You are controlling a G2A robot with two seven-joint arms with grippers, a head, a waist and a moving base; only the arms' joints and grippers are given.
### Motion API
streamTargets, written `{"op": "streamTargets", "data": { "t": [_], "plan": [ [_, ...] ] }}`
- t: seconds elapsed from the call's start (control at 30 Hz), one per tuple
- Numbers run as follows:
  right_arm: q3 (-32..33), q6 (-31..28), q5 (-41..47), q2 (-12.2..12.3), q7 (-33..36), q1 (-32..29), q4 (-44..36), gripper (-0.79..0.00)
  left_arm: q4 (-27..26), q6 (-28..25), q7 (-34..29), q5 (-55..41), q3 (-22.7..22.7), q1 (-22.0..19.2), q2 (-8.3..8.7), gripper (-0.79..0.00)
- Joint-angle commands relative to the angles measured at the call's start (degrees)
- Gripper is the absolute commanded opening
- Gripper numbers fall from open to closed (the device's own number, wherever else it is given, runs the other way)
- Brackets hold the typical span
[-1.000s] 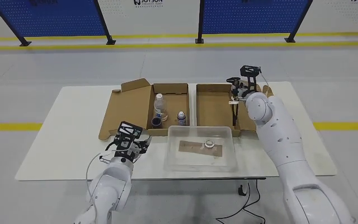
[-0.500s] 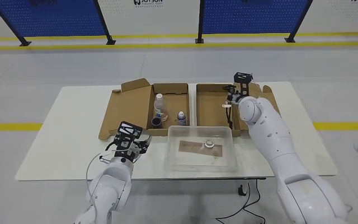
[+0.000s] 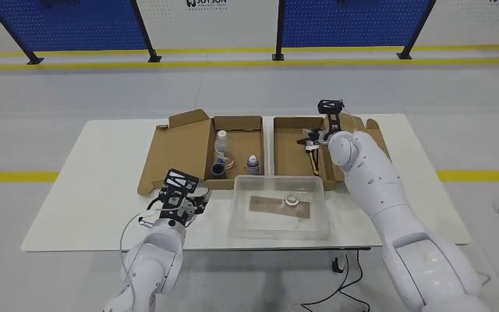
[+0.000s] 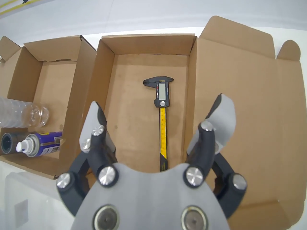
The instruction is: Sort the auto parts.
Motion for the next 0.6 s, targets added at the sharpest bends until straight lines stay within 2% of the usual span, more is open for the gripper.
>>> {"op": "streamTargets", "data": {
  "t": [0.0, 0.13, 0.3, 0.57],
  "plan": [
    [-0.5, -1.2, -0.7, -0.1, 0.1, 0.2, -0.8, 0.000, 0.0, 0.0, 0.0, 0.0, 0.0, 0.0, 0.00, 0.000],
    [-1.5, -4.8, -3.2, 0.1, 1.0, 0.3, -3.9, 0.000, 0.0, 0.0, 0.0, 0.0, 0.0, 0.0, 0.00, 0.000],
    [-1.6, -7.8, -6.0, 0.9, 4.5, -2.7, -13.1, 0.000, 0.0, 0.0, 0.0, 0.0, 0.0, 0.0, 0.00, 0.000],
    [3.3, -8.4, -9.5, 4.0, 12.4, -13.8, -33.8, 0.000, 0.0, 0.0, 0.0, 0.0, 0.0, 0.0, 0.00, 0.000]
  ]
}}
